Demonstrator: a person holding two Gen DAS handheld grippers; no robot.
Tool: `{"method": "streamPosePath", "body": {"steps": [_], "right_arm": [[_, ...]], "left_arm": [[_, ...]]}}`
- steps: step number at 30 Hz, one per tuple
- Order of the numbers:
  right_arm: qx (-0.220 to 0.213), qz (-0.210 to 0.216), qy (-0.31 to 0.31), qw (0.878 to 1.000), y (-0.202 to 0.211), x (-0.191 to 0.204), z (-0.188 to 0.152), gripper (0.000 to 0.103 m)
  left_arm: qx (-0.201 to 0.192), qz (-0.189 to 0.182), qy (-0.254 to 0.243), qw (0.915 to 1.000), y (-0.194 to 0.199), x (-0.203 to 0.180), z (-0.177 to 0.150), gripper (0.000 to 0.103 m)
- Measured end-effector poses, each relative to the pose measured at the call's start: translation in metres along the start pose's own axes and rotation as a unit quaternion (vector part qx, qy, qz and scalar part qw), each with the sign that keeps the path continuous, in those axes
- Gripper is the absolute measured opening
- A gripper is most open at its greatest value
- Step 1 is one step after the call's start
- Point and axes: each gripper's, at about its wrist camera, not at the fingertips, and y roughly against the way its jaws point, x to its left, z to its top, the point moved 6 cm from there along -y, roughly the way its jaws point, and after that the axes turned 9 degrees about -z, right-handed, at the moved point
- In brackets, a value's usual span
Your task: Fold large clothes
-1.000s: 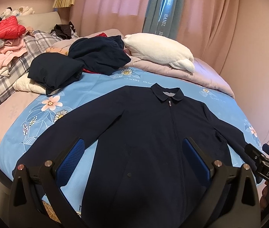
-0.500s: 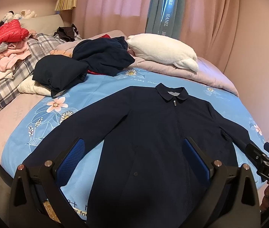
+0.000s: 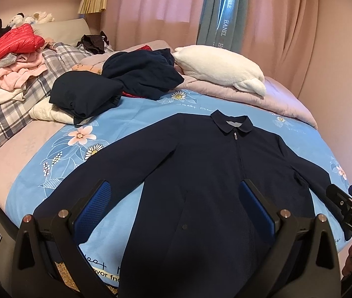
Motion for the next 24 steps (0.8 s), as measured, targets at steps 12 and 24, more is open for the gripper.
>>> {"method": "streamPosePath", "body": {"steps": [12,24], "right_arm": [[-0.001,0.008,0.009,1.0,0.004,0.011,-0.003,0.103],[-0.004,0.013,0.009,1.0,0.006,0.015,0.0,0.103]], "left_arm": [[-0.004,0.0,0.005,1.0,0.003,0.004,0.001,0.102],[-0.007,0.005,0.023,0.9997,0.008,0.019,0.0,0.103]]}}
